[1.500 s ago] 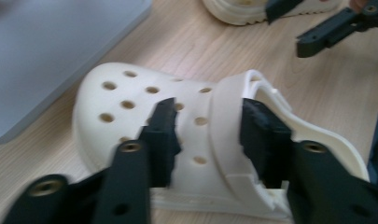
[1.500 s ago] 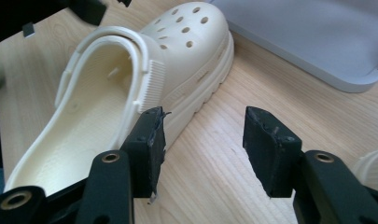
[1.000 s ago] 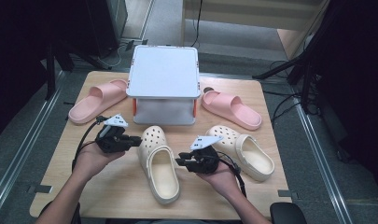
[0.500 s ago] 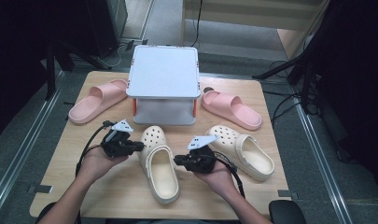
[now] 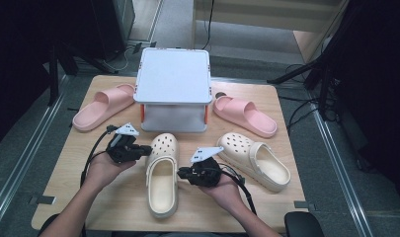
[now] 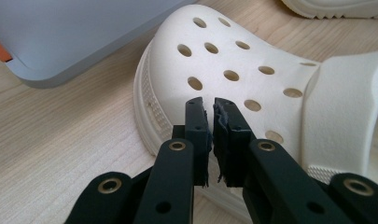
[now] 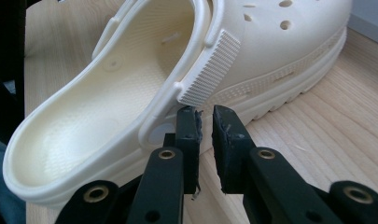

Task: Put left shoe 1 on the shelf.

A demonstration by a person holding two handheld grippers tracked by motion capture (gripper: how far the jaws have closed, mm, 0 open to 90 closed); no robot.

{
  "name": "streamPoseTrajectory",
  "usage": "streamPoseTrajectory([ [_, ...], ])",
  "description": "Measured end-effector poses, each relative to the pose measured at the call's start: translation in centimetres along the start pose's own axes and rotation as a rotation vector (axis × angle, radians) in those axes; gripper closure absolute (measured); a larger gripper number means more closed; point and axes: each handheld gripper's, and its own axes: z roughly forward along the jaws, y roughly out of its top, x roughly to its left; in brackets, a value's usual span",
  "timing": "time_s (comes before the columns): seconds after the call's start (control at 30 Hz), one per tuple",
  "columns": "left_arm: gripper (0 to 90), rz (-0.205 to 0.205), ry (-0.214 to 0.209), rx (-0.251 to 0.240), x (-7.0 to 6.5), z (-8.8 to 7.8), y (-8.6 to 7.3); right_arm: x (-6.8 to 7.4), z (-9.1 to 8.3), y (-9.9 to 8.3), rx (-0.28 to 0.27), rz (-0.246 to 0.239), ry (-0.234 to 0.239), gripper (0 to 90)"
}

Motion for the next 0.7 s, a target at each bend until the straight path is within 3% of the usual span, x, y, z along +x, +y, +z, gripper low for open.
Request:
streamPoseTrajectory([
  [0.17,82.4,-0.02,-0.019,-0.008,0.5,0.0,0.0,0.0,0.3,-0.2,0.004,0.011,-0.008,80.1],
  [0.27,78.7,-0.058,-0.019,0.0,0.9,-0.5,0.2,-0.2,0.1,-0.1,0.004,0.014,-0.008,78.5],
  [0.43,72.7,-0.041,-0.015,-0.032,0.5,-2.1,1.8,-0.2,-1.4,0.5,-0.067,0.021,-0.019,74.1],
  [0.53,71.5,-0.031,-0.019,-0.044,0.3,-3.0,3.0,-0.1,-1.8,0.6,-0.086,0.013,-0.022,72.0],
  [0.6,70.4,-0.037,-0.056,-0.043,0.4,-3.8,3.9,0.2,-2.1,0.6,-0.08,0.034,-0.021,71.1],
  [0.7,70.8,-0.002,-0.037,-0.055,0.1,-5.2,5.0,0.4,-2.3,0.6,-0.082,0.039,-0.017,70.4],
])
